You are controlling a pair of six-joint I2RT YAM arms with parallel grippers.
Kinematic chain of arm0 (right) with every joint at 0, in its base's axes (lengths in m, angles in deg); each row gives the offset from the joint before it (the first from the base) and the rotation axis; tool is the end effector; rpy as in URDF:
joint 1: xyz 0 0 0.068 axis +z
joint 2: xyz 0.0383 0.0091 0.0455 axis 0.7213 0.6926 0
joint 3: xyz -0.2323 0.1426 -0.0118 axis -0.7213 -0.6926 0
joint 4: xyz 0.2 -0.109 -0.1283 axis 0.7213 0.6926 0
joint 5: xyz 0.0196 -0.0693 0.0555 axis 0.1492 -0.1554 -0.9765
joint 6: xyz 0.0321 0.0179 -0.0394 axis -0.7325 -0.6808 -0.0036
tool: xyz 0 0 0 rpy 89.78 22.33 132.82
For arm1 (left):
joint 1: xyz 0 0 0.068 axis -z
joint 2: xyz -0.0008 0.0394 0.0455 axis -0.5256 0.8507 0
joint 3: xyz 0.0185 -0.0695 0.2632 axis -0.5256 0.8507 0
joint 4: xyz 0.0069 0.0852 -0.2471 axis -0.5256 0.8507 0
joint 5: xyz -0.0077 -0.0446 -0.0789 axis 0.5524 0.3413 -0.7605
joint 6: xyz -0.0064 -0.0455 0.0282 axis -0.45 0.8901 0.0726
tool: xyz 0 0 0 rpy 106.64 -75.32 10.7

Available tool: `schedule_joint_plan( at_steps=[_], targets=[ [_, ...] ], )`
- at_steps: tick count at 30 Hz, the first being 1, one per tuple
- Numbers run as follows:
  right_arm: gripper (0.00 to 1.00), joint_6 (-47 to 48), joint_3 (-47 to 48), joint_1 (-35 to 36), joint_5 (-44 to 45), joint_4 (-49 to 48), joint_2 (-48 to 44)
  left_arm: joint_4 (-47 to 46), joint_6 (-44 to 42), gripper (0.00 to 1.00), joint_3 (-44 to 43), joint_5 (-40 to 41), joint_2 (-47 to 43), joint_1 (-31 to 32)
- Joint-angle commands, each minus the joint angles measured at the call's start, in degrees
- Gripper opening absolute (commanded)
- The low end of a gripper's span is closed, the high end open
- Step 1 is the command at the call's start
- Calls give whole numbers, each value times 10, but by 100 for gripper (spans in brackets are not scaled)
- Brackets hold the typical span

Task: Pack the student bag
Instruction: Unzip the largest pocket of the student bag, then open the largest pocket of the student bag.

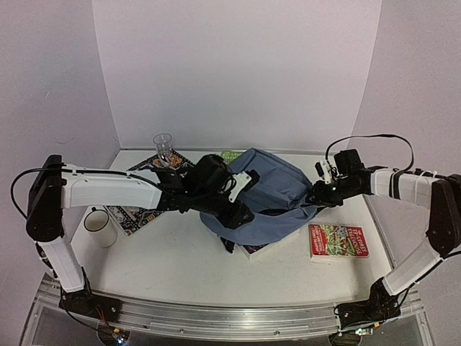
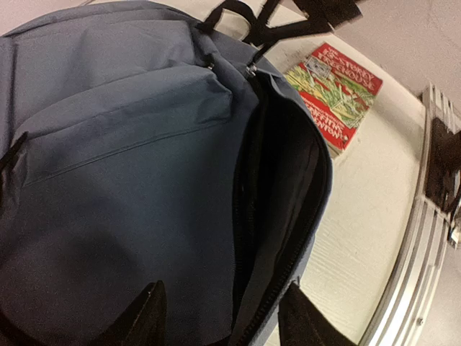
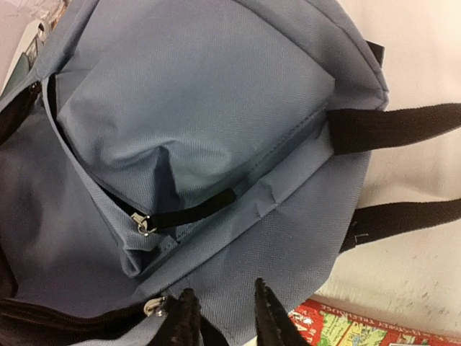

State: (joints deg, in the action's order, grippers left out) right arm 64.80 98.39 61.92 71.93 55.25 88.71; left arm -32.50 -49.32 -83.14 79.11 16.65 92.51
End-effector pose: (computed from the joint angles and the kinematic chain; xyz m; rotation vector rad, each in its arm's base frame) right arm 0.3131 0.0993 0.2279 -0.1862 2.1802 0.6324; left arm 0.1955 -0.3553 0.2484 1.1460 2.0769 -0.6721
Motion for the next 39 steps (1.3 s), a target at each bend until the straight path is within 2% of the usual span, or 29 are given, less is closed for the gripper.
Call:
schedule_joint_plan(
  at_steps=[1,5,8,15,22,26,34,39],
  targets=[
    [35,50,37,15,12,51,-48,-6,55,60,-5,68,-68,-4],
    [51,81,74,60,48,84,-54,-5,114,75,7,93,-97,-19],
    [63,98,99,97,64,95,-48,0,174,81,28,106,-125,-46],
    [77,135,153,165,69,98,-8,38,321,88,77,124,-160,-119],
    [85,192,188,221,56,106,48,52,357,88,84,65,-111,-130],
    [88,236,200,251,47,132,68,53,363,78,91,24,-93,-130],
    [93,321,191,294,65,192,73,38,360,34,126,-4,-95,-129],
    [94,350,192,313,102,206,90,-3,372,15,154,-28,-88,-129]
  ],
)
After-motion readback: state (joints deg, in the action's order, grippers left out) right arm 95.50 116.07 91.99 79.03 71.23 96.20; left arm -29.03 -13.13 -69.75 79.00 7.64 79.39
